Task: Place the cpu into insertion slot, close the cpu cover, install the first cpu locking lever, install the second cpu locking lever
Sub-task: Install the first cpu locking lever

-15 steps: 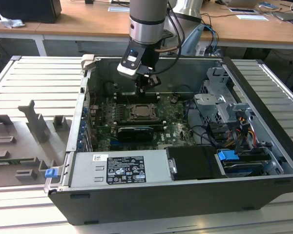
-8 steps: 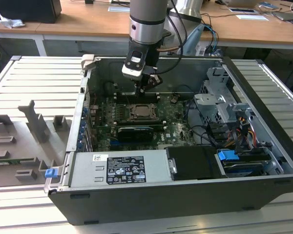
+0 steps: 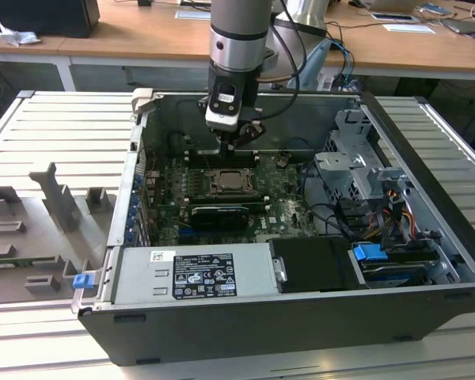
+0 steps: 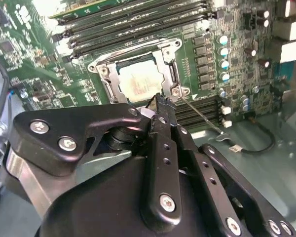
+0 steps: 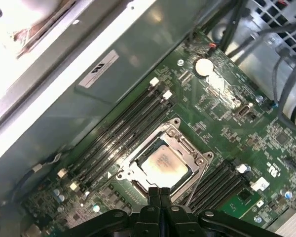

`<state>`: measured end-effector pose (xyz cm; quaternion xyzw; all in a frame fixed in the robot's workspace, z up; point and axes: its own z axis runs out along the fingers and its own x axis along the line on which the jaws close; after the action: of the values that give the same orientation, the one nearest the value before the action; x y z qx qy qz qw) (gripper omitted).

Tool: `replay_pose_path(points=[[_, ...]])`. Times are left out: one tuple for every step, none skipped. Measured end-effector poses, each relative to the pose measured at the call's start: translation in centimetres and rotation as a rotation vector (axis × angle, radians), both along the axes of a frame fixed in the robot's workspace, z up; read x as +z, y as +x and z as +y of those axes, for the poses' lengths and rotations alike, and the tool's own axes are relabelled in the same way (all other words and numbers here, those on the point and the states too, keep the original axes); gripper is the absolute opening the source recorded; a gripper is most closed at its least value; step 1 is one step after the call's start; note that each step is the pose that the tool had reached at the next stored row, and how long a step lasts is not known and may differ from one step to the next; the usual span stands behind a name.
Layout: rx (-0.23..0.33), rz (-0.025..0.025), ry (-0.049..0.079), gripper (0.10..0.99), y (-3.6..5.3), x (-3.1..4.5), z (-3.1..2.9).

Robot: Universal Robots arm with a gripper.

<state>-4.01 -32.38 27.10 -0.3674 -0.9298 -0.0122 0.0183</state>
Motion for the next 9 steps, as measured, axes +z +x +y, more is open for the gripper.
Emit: replay_pose_path(points=[[0.021,-0.0001,0.000,0.106,0.00,0.00,0.00],[0.042,-0.0001,0.000,0.106,0.00,0.00,0.00],[0.063,-0.0001,0.000,0.106,0.00,-0.01,0.00],[0.089,-0.0001,0.000,0.106,0.00,-0.01,0.00],[0.105,0.0000,0.000,0.106,0.00,-0.01,0.00],[0.123,-0.0001,0.000,0.106,0.00,-0.01,0.00],[0.142,0.0000,0.000,0.106,0.00,-0.01,0.00],[0.172,-0.0001,0.000,0.106,0.00,-0.01,0.00],[0.187,-0.0001,0.000,0.106,0.00,-0.01,0.00]])
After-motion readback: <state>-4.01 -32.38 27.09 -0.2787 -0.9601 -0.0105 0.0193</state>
